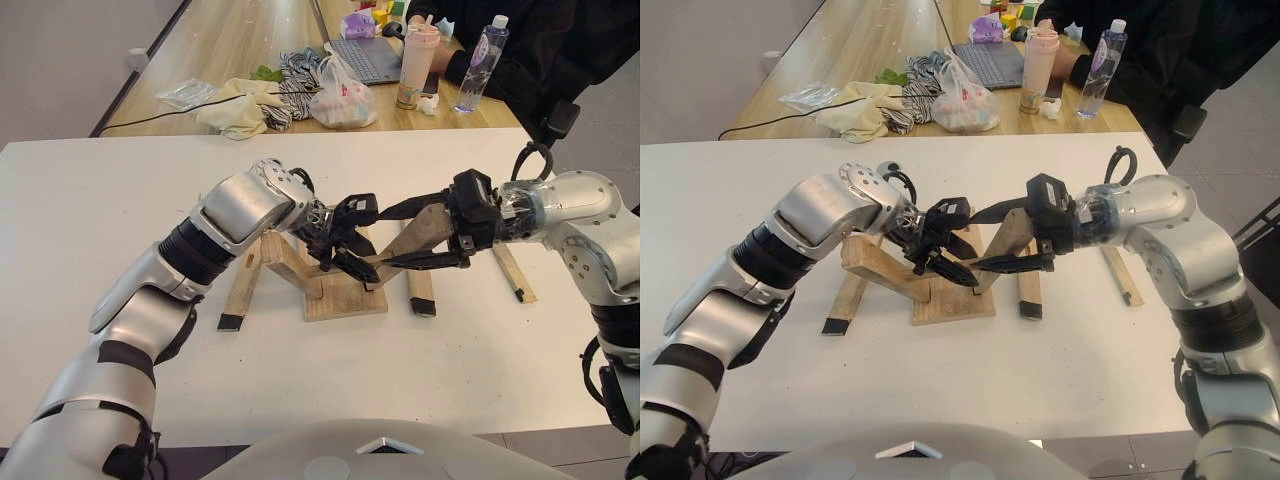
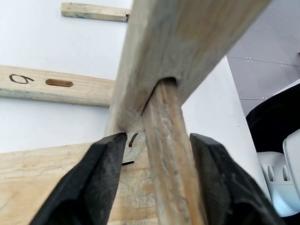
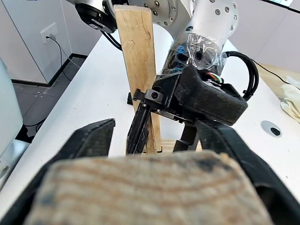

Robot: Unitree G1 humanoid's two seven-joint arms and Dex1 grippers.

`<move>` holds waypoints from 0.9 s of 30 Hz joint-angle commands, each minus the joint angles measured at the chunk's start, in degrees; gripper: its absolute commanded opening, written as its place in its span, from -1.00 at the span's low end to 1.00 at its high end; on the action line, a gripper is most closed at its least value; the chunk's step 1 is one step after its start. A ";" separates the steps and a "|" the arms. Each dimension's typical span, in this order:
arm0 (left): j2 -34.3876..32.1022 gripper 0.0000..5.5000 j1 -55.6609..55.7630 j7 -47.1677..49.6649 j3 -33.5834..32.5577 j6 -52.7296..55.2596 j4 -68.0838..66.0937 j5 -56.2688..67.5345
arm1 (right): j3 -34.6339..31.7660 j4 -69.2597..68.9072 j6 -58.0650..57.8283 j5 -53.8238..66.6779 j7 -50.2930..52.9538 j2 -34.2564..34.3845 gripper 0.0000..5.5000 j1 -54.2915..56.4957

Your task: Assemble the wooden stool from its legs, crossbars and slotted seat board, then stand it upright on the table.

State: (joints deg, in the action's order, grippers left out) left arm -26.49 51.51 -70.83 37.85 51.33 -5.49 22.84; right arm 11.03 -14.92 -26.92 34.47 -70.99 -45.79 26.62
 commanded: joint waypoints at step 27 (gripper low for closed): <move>0.02 -0.34 -26.12 35.71 -55.68 -10.51 17.88 7.36 | -24.26 2.60 -4.50 20.17 53.92 28.29 0.11 -4.29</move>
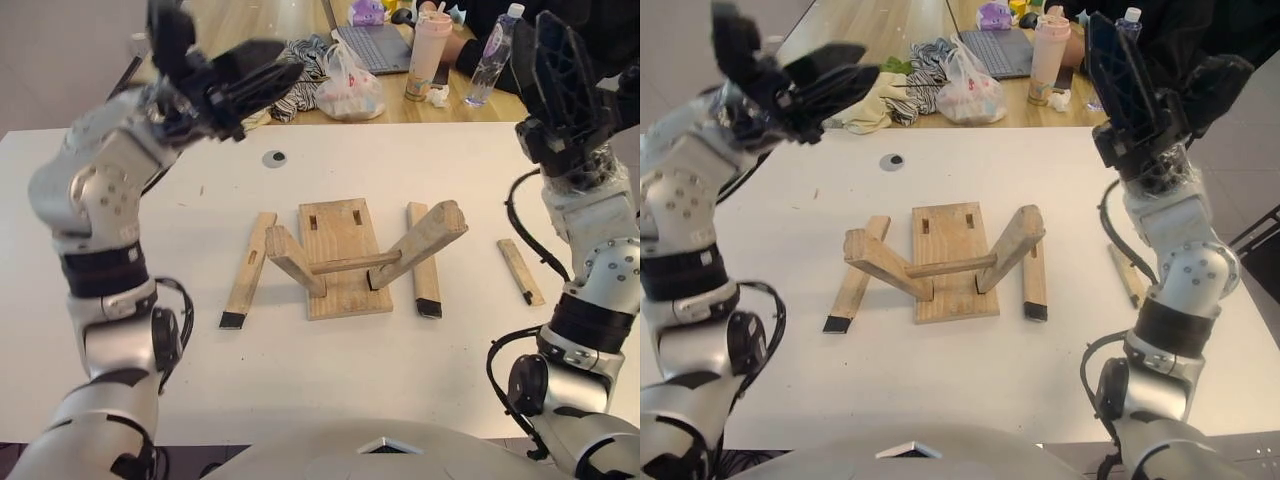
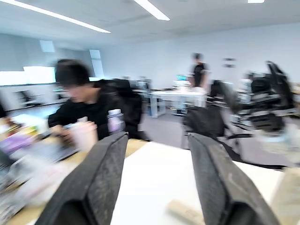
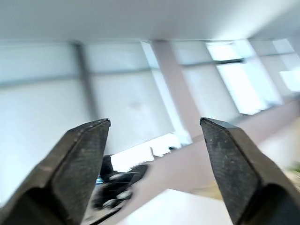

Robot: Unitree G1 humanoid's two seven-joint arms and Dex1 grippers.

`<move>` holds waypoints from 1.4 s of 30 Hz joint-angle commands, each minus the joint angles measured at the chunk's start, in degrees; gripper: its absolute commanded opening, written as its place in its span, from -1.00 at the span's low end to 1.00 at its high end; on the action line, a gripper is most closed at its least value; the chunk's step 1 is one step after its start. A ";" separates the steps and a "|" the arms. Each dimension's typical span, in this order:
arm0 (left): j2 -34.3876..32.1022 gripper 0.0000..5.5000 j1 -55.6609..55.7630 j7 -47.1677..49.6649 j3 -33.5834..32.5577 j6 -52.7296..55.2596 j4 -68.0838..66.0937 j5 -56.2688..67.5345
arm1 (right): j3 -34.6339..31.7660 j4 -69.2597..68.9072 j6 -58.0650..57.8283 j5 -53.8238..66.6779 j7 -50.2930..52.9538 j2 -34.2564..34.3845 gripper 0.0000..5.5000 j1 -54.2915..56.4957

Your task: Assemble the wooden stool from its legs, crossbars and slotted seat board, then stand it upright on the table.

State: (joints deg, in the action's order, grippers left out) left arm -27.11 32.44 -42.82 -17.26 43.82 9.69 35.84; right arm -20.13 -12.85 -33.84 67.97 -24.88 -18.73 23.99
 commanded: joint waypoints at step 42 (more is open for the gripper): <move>14.75 -1.00 -16.02 31.86 8.84 -7.00 -2.66 -16.46 | 37.35 5.61 4.40 -64.07 3.97 4.52 -1.00 -1.17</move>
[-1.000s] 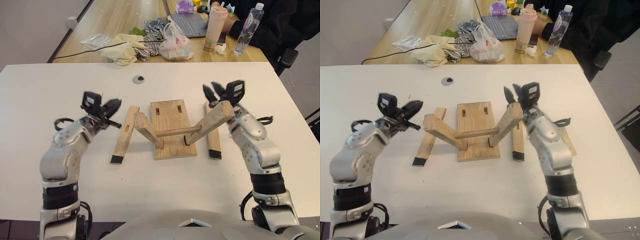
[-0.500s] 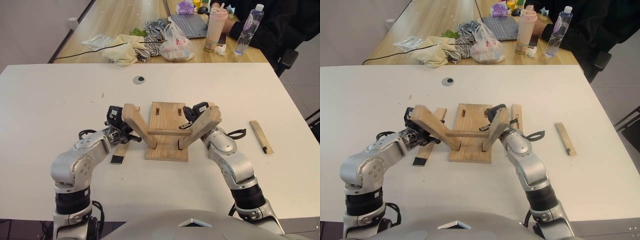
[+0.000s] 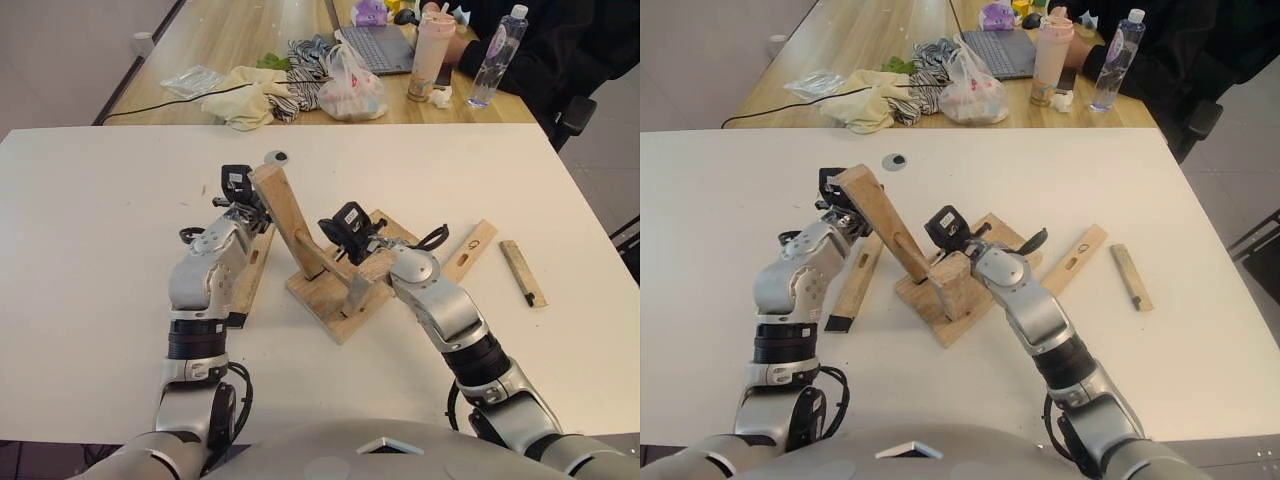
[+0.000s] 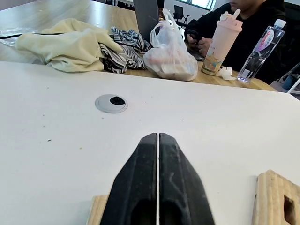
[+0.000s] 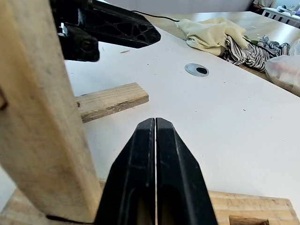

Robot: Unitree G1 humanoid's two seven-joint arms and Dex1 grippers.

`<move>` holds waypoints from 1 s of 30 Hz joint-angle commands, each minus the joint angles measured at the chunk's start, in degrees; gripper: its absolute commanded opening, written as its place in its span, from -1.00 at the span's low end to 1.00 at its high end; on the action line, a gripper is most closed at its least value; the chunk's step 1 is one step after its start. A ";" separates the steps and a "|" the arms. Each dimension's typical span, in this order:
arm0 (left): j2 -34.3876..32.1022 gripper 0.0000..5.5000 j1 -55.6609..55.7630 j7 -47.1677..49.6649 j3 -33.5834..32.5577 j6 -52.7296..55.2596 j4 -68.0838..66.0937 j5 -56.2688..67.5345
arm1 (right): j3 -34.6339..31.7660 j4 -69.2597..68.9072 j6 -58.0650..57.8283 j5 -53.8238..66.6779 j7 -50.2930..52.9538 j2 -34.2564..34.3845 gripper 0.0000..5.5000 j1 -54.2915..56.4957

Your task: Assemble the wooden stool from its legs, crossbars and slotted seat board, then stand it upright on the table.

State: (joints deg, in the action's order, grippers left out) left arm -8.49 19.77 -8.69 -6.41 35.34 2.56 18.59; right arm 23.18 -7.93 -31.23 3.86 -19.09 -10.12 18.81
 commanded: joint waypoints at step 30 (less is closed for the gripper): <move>-19.82 -1.00 -12.18 -13.03 34.07 21.63 14.94 -2.67 | 3.52 24.49 16.92 -9.82 -42.45 -26.53 -1.00 5.69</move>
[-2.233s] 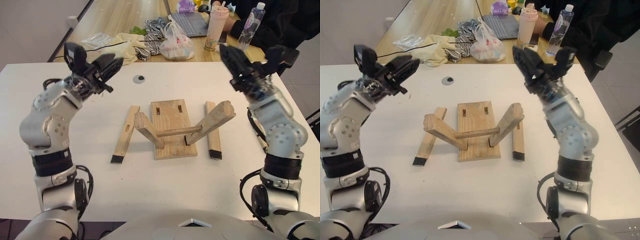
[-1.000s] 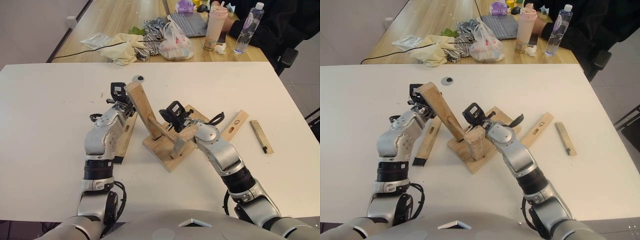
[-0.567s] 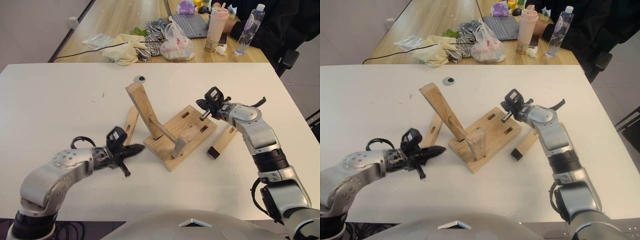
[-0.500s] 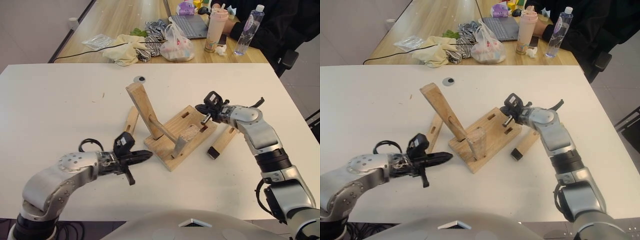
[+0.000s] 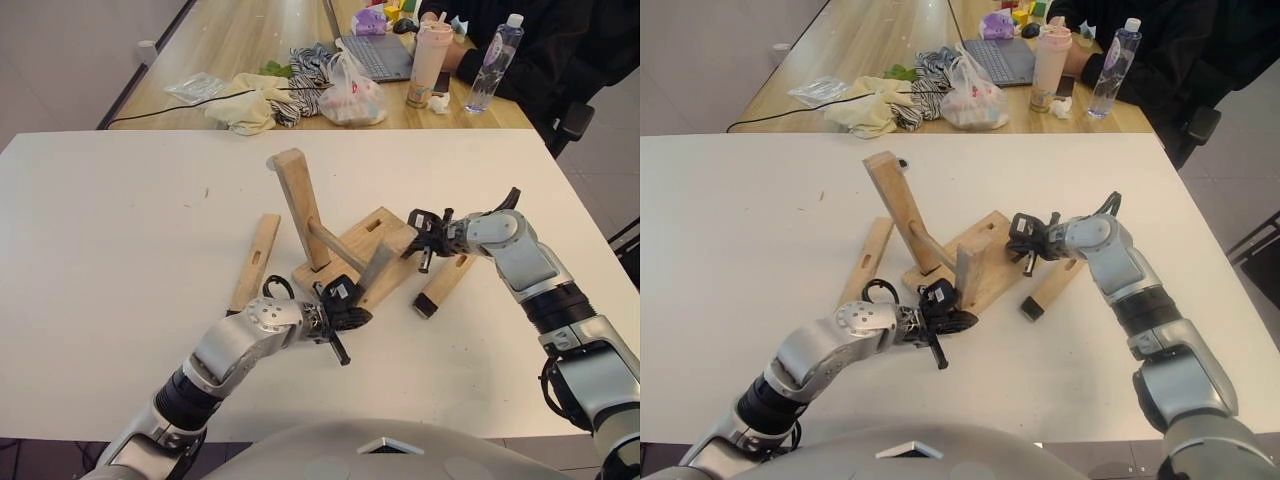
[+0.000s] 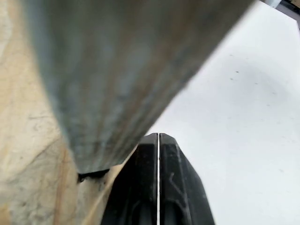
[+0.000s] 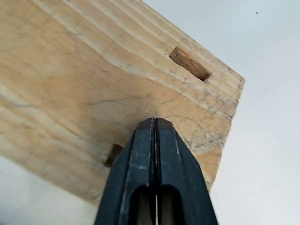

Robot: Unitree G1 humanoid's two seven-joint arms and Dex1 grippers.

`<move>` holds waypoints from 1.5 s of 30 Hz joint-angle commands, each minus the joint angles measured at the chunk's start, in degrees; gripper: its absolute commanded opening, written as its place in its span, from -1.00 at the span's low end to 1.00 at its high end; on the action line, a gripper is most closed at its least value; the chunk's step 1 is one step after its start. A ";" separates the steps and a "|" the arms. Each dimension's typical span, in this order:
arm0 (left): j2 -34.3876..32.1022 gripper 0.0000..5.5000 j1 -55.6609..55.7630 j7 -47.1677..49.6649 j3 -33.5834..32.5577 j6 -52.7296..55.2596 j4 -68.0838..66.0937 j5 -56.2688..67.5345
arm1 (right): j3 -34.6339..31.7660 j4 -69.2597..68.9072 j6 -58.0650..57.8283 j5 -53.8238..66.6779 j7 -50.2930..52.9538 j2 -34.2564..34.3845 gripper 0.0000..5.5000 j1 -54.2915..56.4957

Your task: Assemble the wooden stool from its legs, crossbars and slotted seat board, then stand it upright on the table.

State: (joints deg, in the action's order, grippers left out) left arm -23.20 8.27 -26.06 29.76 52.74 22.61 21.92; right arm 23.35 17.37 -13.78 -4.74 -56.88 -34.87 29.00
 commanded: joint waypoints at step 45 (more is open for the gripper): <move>8.45 -1.00 8.40 0.97 -11.29 -9.68 -29.51 -15.53 | -2.48 44.99 21.27 -9.08 -8.84 10.74 -1.00 17.27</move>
State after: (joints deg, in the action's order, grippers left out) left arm -14.67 17.99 -25.81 17.73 41.82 -3.83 7.76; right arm 20.21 65.14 8.37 -14.96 -61.48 -25.47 49.65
